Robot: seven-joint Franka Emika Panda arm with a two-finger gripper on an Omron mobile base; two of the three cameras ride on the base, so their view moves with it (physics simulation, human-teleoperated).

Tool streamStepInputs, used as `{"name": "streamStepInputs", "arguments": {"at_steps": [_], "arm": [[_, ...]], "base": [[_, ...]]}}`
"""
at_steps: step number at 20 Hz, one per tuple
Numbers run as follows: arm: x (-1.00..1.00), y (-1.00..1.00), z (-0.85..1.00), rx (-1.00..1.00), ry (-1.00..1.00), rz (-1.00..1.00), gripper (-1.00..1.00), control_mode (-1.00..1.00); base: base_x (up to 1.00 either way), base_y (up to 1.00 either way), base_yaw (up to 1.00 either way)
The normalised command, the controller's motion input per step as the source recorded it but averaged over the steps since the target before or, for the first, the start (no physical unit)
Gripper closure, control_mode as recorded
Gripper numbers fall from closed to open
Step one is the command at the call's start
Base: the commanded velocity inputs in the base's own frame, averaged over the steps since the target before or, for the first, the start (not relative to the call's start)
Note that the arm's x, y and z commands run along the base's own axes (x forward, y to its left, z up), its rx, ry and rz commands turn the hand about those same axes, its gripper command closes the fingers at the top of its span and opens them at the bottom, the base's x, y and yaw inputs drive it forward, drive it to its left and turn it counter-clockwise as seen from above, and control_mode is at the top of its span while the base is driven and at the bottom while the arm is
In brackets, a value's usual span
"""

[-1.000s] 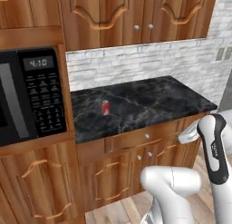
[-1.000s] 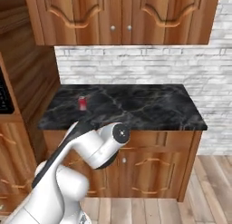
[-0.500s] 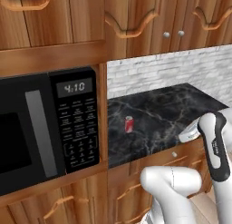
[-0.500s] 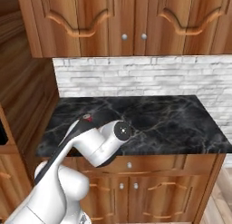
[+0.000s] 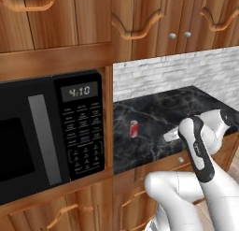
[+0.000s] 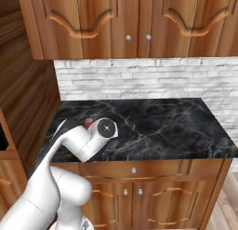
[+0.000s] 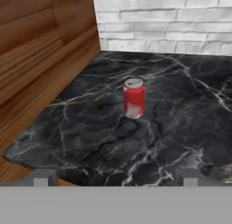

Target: Four empty soda cans are scattered around the kitchen. Gather all the cans and cluster them next to the stove for recycling.

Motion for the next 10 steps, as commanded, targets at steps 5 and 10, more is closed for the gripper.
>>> {"name": "streamStepInputs", "arguments": {"at_steps": [5, 10], "arm": [[0.71, 0.52, 0.16, -0.05, 0.14, -0.19, -1.0, -1.0], [0.63, 0.35, 0.37, -0.03, 0.24, -0.11, -1.0, -1.0]], "base": [[0.0, 0.0, 0.0], [0.0, 0.0, 0.0]]}}
